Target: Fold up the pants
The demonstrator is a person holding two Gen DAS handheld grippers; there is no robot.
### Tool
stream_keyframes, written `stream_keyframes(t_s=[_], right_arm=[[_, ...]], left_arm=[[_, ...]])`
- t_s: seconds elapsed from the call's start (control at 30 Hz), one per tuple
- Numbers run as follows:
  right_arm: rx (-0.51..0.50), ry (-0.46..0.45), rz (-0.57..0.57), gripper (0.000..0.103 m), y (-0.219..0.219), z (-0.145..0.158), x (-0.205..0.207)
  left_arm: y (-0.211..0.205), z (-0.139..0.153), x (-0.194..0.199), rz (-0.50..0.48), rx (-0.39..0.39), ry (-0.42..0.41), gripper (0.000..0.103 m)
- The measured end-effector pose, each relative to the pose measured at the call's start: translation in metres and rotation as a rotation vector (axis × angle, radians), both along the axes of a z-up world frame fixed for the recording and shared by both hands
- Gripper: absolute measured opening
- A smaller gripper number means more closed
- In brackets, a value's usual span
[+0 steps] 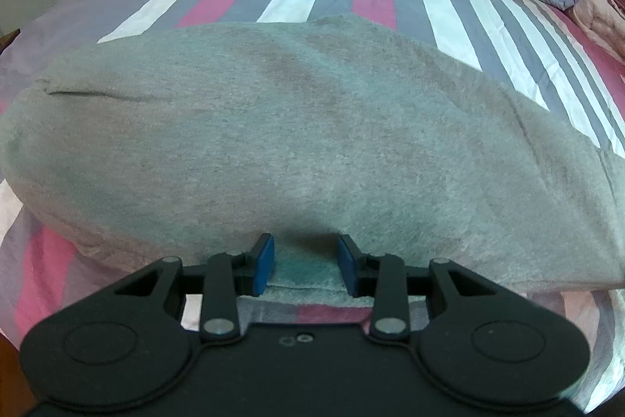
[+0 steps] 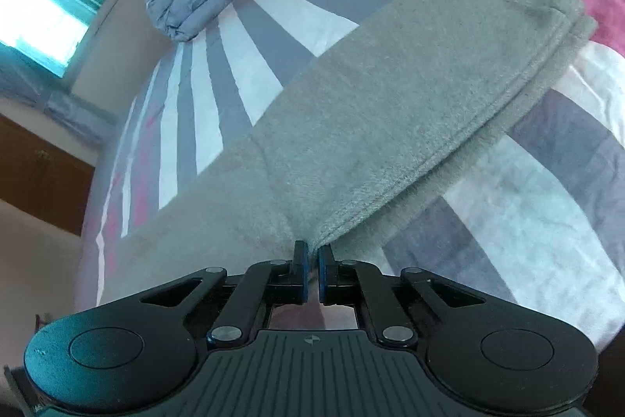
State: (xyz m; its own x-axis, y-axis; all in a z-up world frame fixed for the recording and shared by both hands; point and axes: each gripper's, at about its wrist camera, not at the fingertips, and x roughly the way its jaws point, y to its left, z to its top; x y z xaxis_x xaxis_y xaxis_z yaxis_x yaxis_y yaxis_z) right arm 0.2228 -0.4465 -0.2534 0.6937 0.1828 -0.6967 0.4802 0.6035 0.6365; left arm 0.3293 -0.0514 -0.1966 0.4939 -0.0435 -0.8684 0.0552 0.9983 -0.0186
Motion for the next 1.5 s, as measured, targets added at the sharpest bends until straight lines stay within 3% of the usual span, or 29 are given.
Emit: stream_keyframes(t_s=[0.1,0.23,0.37,0.5,0.6,0.7,0.77,0.83,0.9,1.0,1.07,1.13,1.2,1.4,1.47,1.5], right_arm=[[0.03,0.073,0.007,0.005,-0.003,-0.027,0.009],[0.068,0.065,0.019,0.014,-0.011,-0.016,0.006],[-0.053,0.023,-0.015,0.014,-0.029,0.006,-0.01],[-0.138,0.029,-0.074,0.014,-0.05,0.01,-0.002],[-0.259,0.116,-0.045,0.013,-0.056,-0.002,0.008],[-0.214,0.115,-0.075,0.014,-0.068,-0.002,-0.003],[-0.256,0.079,-0.085,0.014,-0.075,0.008,-0.013],[-0.284,0.111,-0.093,0.016,-0.087,0.007,-0.021],[-0.25,0.151,-0.114,0.019,-0.103,-0.002,-0.028],[-0.213,0.144,-0.168,0.021,-0.122,-0.005,-0.04],[-0.196,0.14,-0.189,0.029,-0.131,-0.006,-0.045],[-0.16,0.113,-0.197,0.051,-0.14,-0.005,-0.048],[-0.158,0.101,-0.19,0.055,-0.143,-0.005,-0.041],[-0.121,0.054,-0.287,0.055,-0.154,-0.011,-0.027],[-0.084,0.049,-0.351,0.045,-0.161,-0.014,-0.025],[-0.052,0.047,-0.389,0.034,-0.165,-0.017,-0.026]], left_arm=[[-0.001,0.003,-0.002,-0.005,0.015,-0.002,0.027],[-0.003,0.012,-0.008,-0.012,0.006,-0.019,0.026],[-0.022,0.019,-0.005,-0.053,-0.011,-0.035,0.026],[-0.037,0.004,-0.001,-0.069,-0.013,0.004,0.035],[-0.034,-0.003,-0.005,-0.056,0.001,-0.007,0.037],[-0.035,0.005,-0.008,-0.046,0.015,-0.018,0.035],[-0.039,0.01,-0.01,-0.037,-0.002,-0.019,0.036],[-0.046,0.014,-0.012,-0.045,-0.031,-0.02,0.043],[-0.058,0.015,-0.015,-0.063,-0.038,-0.012,0.053],[-0.081,0.014,-0.021,-0.103,-0.019,-0.013,0.058],[-0.091,0.014,-0.023,-0.11,-0.018,-0.011,0.06],[-0.095,0.014,-0.024,-0.107,-0.025,-0.009,0.061],[-0.1,0.012,-0.025,-0.107,-0.023,-0.007,0.062],[-0.106,0.008,-0.022,-0.106,-0.008,-0.009,0.064],[-0.105,0.006,-0.022,-0.104,-0.006,-0.008,0.065],[-0.105,0.006,-0.023,-0.103,-0.005,-0.008,0.065]])
